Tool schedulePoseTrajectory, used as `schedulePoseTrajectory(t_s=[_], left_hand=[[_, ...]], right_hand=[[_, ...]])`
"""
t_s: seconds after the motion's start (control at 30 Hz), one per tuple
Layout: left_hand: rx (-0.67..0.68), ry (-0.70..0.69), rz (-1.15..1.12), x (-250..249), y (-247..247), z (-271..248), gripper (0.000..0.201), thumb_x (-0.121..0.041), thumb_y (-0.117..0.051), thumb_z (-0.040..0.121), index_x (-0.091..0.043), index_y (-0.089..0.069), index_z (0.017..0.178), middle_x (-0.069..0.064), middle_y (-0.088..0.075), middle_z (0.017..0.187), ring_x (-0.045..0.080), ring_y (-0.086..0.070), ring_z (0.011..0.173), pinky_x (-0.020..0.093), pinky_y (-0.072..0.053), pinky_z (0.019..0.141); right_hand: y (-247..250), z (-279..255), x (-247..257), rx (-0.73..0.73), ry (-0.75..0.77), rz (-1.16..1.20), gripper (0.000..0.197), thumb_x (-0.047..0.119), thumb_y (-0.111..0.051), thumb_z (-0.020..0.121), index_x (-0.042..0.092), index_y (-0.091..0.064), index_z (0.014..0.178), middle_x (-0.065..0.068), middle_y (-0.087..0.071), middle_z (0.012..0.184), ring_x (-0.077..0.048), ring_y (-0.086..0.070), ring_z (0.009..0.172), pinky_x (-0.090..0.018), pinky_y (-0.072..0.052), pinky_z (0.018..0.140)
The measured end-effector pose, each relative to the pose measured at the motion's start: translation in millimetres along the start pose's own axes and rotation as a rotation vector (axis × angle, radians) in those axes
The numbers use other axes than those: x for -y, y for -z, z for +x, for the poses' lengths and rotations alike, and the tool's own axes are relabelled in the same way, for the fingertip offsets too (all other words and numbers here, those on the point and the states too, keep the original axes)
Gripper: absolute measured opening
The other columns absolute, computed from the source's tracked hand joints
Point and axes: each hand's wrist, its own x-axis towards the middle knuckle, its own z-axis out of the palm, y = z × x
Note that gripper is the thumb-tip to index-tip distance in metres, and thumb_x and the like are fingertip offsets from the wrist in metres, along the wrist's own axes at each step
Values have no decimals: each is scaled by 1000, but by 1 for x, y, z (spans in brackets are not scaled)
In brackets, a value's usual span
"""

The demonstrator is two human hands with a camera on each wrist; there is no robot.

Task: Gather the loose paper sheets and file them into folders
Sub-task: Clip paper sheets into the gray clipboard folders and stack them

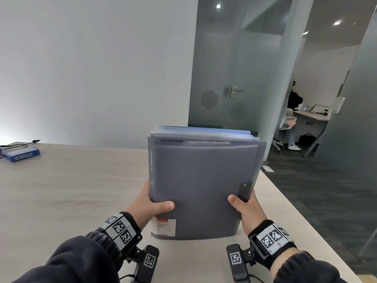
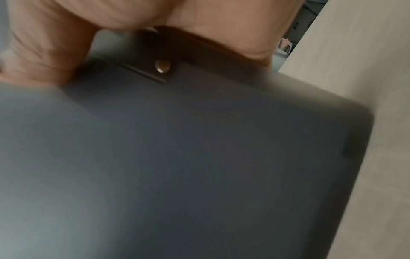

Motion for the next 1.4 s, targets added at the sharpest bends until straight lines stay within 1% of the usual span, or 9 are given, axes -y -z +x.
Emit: schedulePoseTrajectory(t_s=[0.2, 0.43, 0.57, 0.77, 0.97, 1.03, 1.1, 1.23, 1.4], left_hand=[[141, 103, 126, 12, 9, 4, 112, -23, -98, 48, -15, -40, 144, 10, -65, 129, 26, -63, 119, 43, -53, 95], [151, 236, 406, 29, 11, 12, 81, -21, -91, 63, -25, -52, 134, -15, -71, 115, 3, -66, 107, 28, -52, 93], [28, 238, 482, 32, -18, 32, 46, -15, -84, 77, -26, -60, 116, -15, -74, 94, -6, -68, 81, 8, -48, 64], [-5, 439, 511, 53, -67, 72, 38, -41, -83, 76, -20, -67, 104, -4, -76, 84, 10, -73, 71, 22, -54, 62], [4, 607, 569, 79, -101, 110, 52, -59, -82, 65, -12, -71, 84, 4, -75, 77, 23, -71, 73, 31, -56, 73], [3, 616, 555, 83, -110, 125, 55, -61, -81, 64, -11, -71, 82, 4, -72, 72, 24, -68, 64, 30, -54, 61], [-25, 655, 538, 86, -121, 141, 55, -60, -79, 70, -8, -66, 82, 5, -61, 64, 22, -56, 51, 22, -43, 46], [-110, 648, 502, 98, -145, 181, 56, -59, -76, 75, -6, -60, 88, 4, -55, 64, 19, -51, 49, 21, -37, 44], [-192, 604, 510, 111, -165, 230, 57, -56, -75, 79, -5, -58, 97, 3, -55, 70, 16, -50, 52, 19, -34, 35]], right_hand=[[11, -7, -17, 75, -132, -30, 113, 47, -102, 33, 16, -56, 132, -3, -73, 121, -18, -70, 109, -27, -58, 81], [32, -7, -31, 84, -257, -247, 106, 52, -99, 35, 14, -61, 126, -1, -75, 116, -20, -70, 110, -35, -52, 96], [46, -2, -28, -40, -243, -348, 42, 21, -86, 78, 16, -67, 116, 2, -77, 109, -22, -72, 106, -39, -54, 97], [85, 0, -21, -232, -395, -320, 26, 10, -78, 85, 3, -72, 109, -11, -78, 97, -30, -75, 92, -47, -58, 91], [132, 26, -32, -328, -574, -410, 78, 51, -91, 47, 4, -71, 106, -9, -79, 91, -30, -76, 85, -47, -58, 91], [145, 39, -35, -376, -563, -408, 81, 55, -92, 44, 5, -73, 104, -8, -79, 90, -30, -76, 85, -48, -59, 90], [150, 51, -30, -438, -535, -364, 62, 47, -91, 59, 4, -74, 101, -11, -78, 89, -33, -76, 84, -50, -59, 88], [163, 80, -31, -597, -473, -68, 17, 7, -66, 89, 3, -66, 106, -20, -70, 104, -36, -69, 94, -44, -60, 65], [177, 122, -45, -681, -362, -28, 24, -5, -57, 90, 7, -64, 110, -19, -65, 113, -34, -66, 101, -45, -61, 68]])
